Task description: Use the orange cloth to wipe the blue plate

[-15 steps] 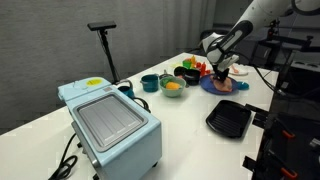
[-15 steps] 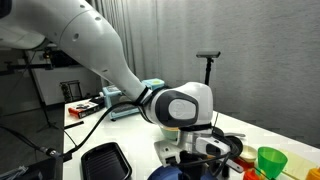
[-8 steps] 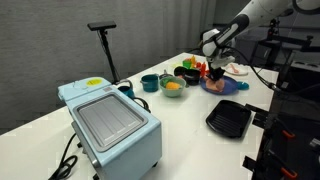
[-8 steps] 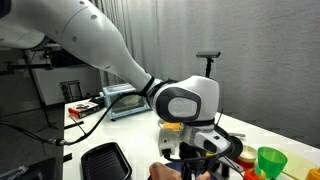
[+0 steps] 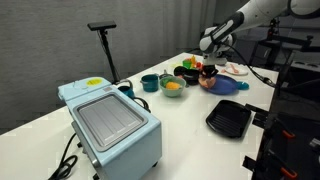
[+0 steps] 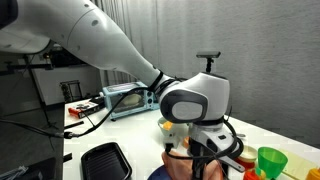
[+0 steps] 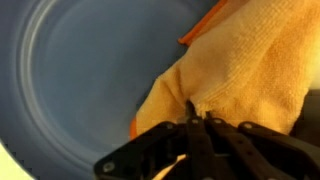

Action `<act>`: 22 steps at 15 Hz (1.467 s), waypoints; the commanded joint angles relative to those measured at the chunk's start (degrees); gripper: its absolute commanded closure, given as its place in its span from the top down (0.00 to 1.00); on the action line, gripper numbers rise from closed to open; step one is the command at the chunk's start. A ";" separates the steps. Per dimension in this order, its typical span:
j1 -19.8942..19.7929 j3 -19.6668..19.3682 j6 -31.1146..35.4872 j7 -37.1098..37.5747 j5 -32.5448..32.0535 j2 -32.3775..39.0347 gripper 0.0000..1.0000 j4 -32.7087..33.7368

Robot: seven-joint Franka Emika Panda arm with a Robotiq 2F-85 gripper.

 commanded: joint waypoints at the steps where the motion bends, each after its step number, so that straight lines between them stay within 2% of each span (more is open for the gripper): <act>1: 0.13 -2.81 4.48 8.16 0.14 5.61 0.01 5.73; 4: 2.78 -7.53 4.83 15.72 -5.36 7.73 0.01 6.60; 7: 4.29 -9.73 -1.87 19.41 -11.63 8.25 0.01 7.15; 10: 3.27 -6.95 -7.54 13.19 -14.68 6.75 0.01 5.91; 19: 3.63 -3.75 -19.04 -3.53 -20.42 3.11 0.01 1.61; 22: 1.96 -1.52 -17.15 -11.22 -19.50 -0.05 0.01 -2.16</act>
